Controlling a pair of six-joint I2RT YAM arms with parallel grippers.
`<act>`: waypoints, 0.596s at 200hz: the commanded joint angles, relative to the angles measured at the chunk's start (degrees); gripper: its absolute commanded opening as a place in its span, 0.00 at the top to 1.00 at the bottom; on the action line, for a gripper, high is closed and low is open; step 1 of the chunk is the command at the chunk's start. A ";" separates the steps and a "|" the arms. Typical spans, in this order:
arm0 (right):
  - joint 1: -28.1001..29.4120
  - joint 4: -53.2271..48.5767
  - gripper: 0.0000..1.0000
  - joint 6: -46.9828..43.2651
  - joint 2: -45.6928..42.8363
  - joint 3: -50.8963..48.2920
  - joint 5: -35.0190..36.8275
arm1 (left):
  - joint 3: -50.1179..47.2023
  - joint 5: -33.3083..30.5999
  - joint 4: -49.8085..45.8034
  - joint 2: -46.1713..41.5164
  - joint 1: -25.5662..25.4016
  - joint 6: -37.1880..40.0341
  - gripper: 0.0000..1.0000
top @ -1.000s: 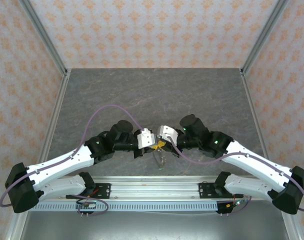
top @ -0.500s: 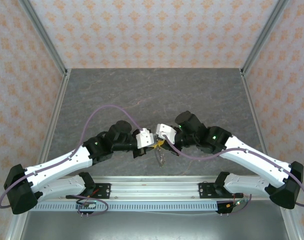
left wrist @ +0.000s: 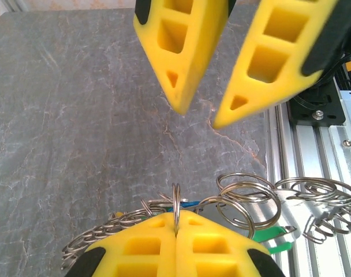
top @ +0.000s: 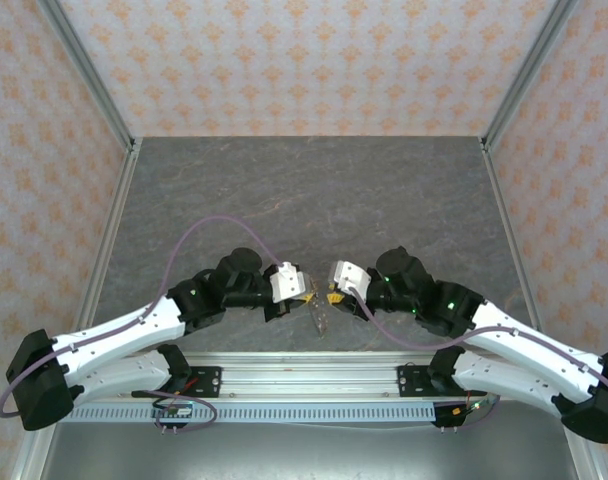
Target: Put the keys on the keyring
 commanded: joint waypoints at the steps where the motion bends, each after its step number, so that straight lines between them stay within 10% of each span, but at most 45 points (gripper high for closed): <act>1: 0.24 5.93 0.80 1.28 0.00 -1.24 3.20 | -0.06 2.61 6.35 -1.89 0.08 -0.73 1.00; 71: 0.27 18.33 0.94 4.67 6.06 -3.38 -11.38 | 0.31 2.20 7.47 -2.12 0.08 -2.21 1.00; 119: 0.27 17.26 0.95 6.50 7.14 -5.33 -7.29 | -0.92 1.54 11.24 -2.72 0.08 -4.97 1.00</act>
